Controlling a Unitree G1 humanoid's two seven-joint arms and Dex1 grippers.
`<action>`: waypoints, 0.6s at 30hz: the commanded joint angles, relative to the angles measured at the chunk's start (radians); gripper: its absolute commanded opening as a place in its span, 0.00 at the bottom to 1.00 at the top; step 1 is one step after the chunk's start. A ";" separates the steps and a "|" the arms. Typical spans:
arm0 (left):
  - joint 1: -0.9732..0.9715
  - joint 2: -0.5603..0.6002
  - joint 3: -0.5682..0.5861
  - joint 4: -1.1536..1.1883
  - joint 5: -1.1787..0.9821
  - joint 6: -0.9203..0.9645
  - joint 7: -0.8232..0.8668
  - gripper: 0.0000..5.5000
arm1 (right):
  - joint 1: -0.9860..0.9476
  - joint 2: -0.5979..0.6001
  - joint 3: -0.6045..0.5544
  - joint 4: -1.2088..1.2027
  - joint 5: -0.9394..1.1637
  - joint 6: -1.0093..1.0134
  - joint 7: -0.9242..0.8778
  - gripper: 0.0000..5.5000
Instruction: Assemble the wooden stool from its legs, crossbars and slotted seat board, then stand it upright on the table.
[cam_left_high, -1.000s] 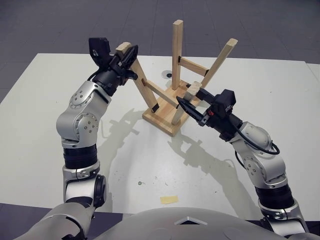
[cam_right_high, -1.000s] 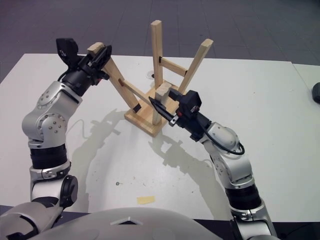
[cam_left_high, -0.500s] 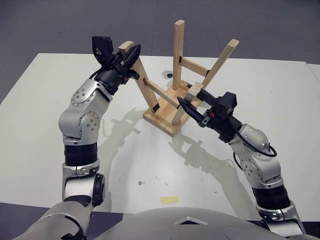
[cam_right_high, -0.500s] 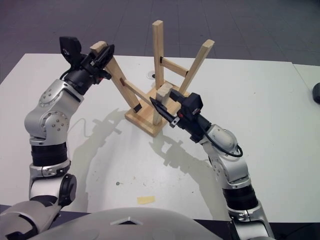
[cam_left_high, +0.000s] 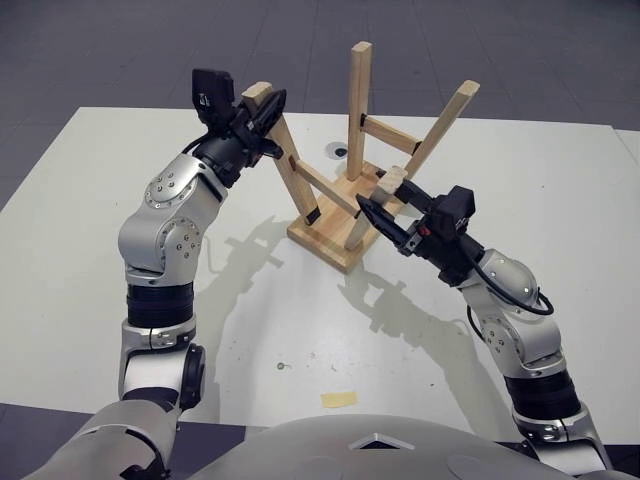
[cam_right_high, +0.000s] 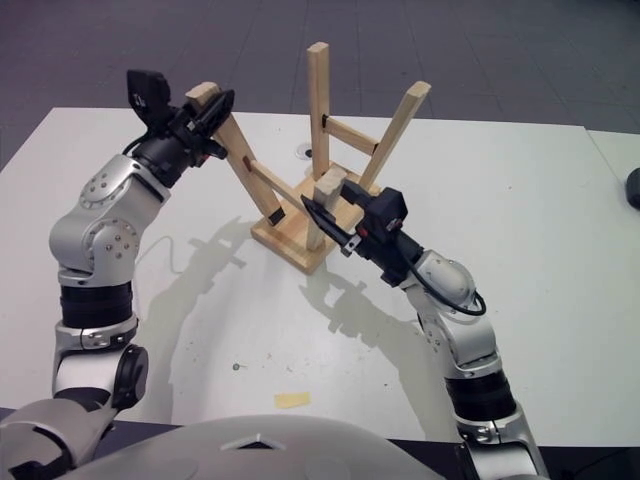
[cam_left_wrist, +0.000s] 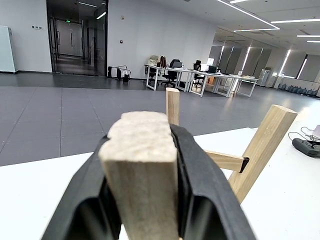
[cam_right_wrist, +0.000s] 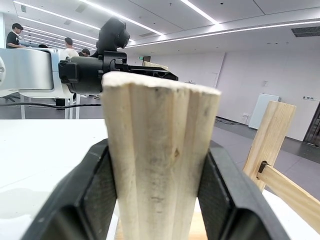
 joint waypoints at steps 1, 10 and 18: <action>0.084 0.036 -0.132 -0.015 0.059 0.109 -0.047 0.20 | 0.021 -0.074 0.067 0.054 -0.081 0.177 0.017 0.37; 0.101 0.025 -0.131 0.000 0.070 0.100 -0.007 0.20 | 0.034 -0.074 0.039 0.028 0.025 0.182 0.062 0.37; 0.129 -0.009 -0.076 0.053 0.059 0.170 0.063 0.20 | 0.052 -0.060 0.036 0.034 0.011 0.097 0.076 0.37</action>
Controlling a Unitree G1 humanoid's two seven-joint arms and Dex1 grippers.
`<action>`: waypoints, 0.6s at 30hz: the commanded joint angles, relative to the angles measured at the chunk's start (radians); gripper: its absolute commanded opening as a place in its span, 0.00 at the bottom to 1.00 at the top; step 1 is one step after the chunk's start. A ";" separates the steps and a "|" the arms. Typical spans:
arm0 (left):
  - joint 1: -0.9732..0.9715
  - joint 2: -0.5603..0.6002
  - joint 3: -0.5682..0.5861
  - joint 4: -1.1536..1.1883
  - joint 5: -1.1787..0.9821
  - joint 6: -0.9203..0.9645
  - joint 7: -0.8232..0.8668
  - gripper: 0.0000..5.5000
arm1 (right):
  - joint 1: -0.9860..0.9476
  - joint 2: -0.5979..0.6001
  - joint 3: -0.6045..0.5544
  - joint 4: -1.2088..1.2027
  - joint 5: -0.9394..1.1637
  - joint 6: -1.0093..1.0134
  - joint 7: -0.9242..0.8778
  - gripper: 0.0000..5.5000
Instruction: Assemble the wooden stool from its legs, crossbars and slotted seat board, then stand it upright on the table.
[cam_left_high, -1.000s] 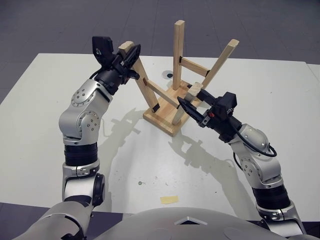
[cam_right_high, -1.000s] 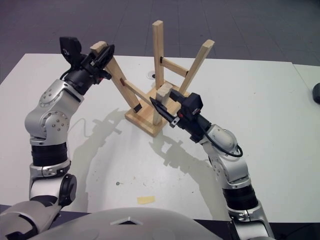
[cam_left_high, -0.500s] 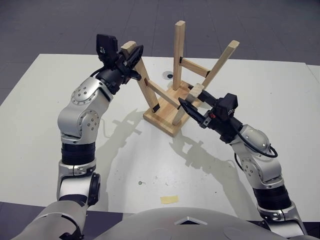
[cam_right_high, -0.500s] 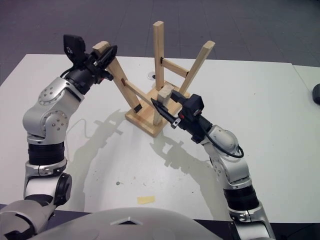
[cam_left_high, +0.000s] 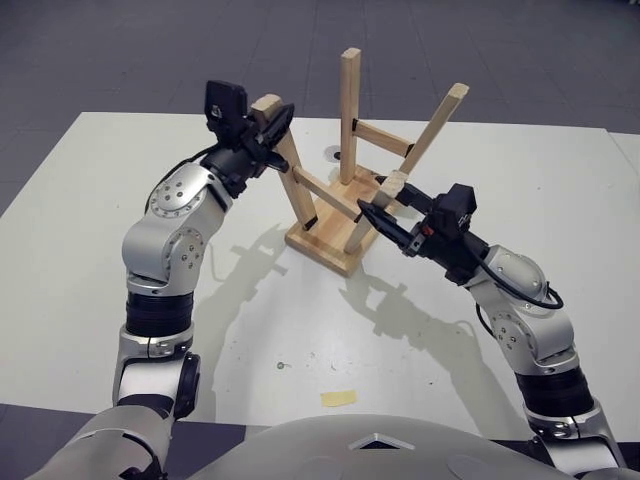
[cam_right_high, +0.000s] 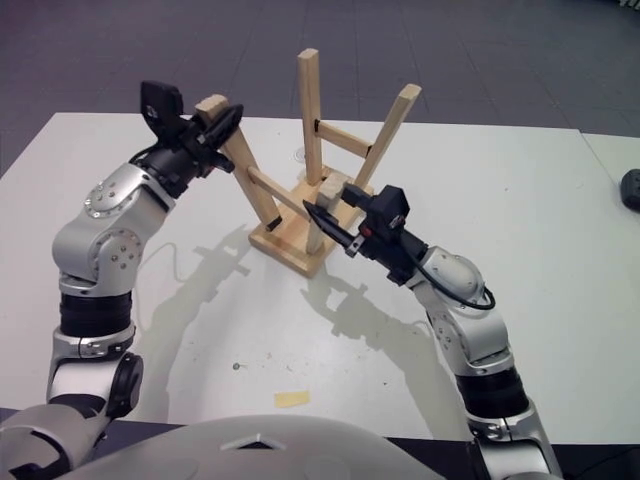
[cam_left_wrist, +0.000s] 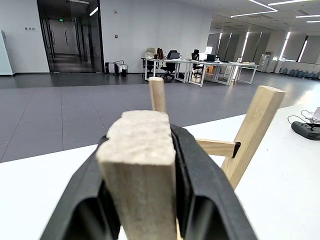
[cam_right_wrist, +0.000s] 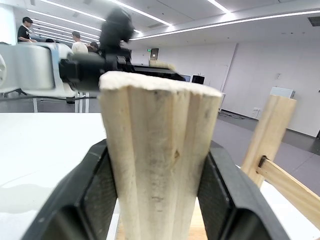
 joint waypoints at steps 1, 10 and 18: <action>0.090 0.006 -0.039 0.078 0.044 0.150 0.030 0.20 | 0.066 -0.021 0.043 0.046 -0.046 0.042 0.044 0.37; 0.089 0.014 -0.076 0.043 0.055 0.129 -0.003 0.20 | 0.022 -0.074 0.063 0.001 -0.044 0.231 0.004 0.37; 0.076 0.042 -0.003 -0.021 0.028 0.171 0.026 0.20 | -0.051 -0.016 -0.100 -0.163 0.234 0.381 -0.063 0.58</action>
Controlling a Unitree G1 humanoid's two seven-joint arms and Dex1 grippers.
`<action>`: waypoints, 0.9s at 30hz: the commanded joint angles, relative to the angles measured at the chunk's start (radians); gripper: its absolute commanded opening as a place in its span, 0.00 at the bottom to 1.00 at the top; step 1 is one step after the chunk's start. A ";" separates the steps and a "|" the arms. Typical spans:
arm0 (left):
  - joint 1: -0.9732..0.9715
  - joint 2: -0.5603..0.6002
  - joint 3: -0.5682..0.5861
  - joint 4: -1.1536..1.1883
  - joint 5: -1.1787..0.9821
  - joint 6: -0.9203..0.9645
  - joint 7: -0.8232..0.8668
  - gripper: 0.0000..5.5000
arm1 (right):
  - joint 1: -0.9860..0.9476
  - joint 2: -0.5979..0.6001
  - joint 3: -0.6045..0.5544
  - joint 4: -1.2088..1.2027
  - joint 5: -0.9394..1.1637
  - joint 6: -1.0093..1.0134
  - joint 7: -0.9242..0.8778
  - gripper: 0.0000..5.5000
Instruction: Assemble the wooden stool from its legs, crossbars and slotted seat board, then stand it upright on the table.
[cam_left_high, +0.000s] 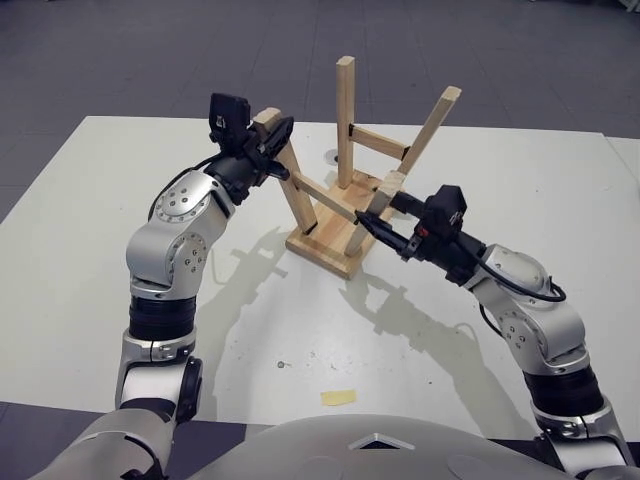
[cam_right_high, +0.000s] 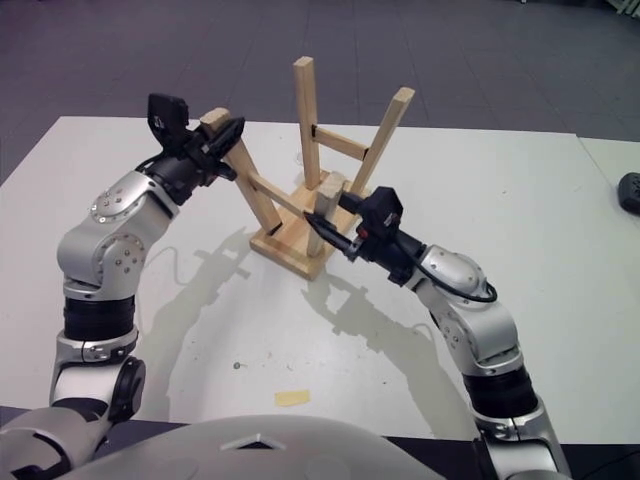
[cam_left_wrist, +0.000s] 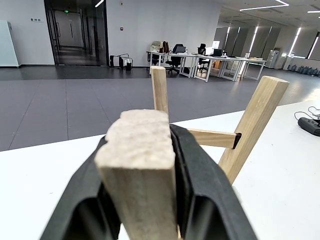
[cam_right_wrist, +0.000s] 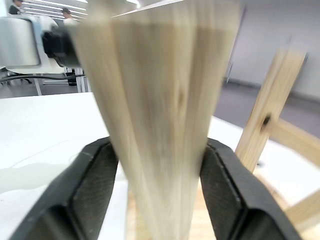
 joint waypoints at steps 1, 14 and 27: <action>0.051 0.034 -0.004 -0.006 0.029 0.136 0.024 0.20 | -0.056 0.027 -0.078 -0.102 0.177 0.100 -0.023 0.61; 0.084 0.097 -0.071 -0.052 -0.033 0.030 -0.253 0.20 | -0.396 -0.033 -0.378 0.152 0.842 0.236 -0.212 0.98; 0.075 0.105 -0.183 -0.067 -0.027 0.000 -0.343 0.20 | -0.415 -0.031 -0.077 0.352 0.439 0.311 0.172 0.98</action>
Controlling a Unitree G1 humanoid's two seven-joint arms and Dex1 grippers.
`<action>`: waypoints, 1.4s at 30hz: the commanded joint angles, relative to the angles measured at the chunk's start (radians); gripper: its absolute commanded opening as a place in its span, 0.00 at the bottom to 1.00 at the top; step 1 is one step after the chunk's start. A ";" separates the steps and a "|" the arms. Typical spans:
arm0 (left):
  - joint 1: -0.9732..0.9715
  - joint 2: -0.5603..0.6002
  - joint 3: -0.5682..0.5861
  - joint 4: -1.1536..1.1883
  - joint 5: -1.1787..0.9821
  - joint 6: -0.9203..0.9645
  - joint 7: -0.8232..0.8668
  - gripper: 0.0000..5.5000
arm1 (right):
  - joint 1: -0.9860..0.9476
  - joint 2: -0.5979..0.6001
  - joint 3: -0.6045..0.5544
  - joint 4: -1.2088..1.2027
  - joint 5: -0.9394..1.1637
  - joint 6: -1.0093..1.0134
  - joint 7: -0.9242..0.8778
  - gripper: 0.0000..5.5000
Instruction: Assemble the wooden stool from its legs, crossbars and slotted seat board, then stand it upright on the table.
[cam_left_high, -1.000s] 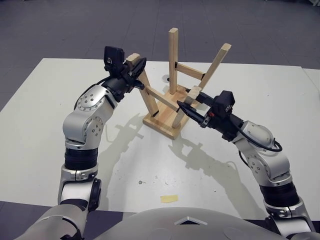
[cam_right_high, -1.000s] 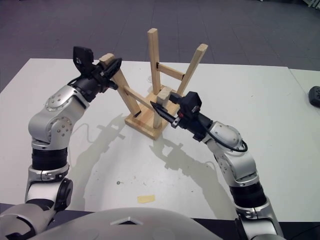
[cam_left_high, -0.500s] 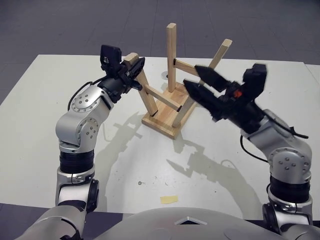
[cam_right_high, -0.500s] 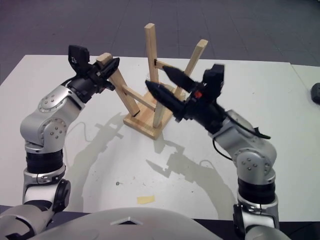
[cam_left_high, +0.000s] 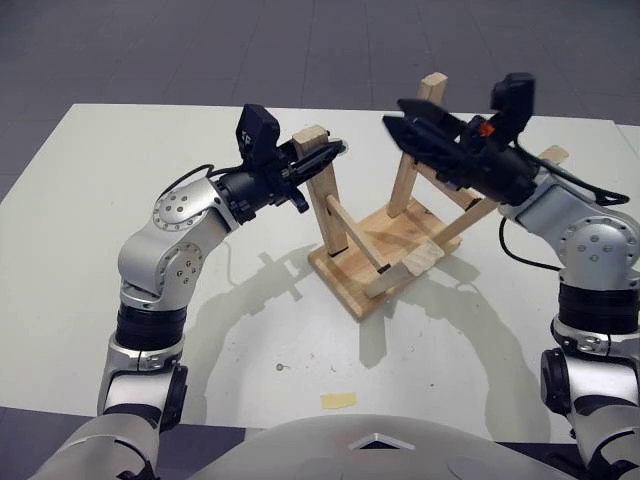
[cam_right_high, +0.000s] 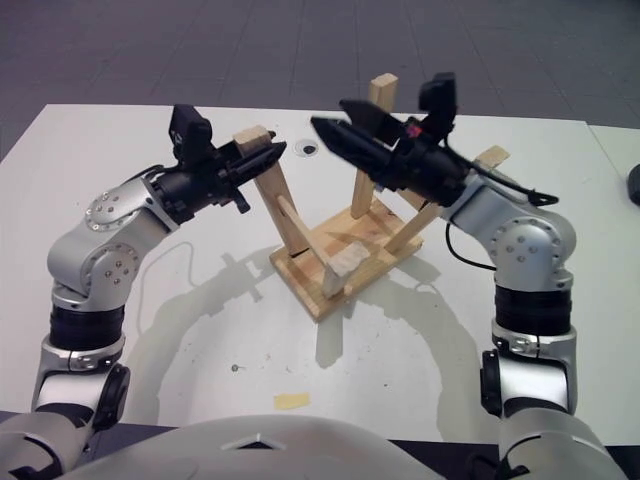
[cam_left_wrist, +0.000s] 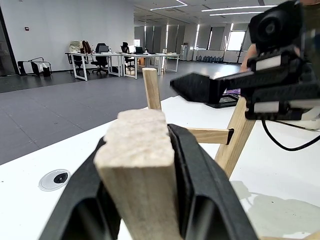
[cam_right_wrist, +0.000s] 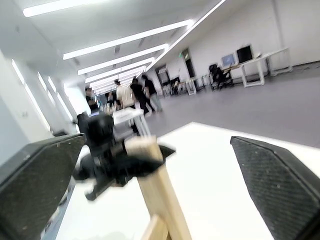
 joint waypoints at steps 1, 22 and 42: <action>0.056 0.025 -0.096 0.014 0.071 0.059 -0.014 0.20 | 0.008 0.047 0.075 0.054 -0.098 0.012 0.052 0.98; 0.122 0.084 -0.129 0.014 0.291 -0.049 0.179 0.21 | 0.156 0.040 -0.156 -0.127 0.076 -0.029 -0.035 0.98; 0.044 0.034 -0.132 -0.017 0.341 -0.054 0.561 0.30 | 0.086 0.190 -0.226 -0.395 0.214 -0.170 -0.561 0.98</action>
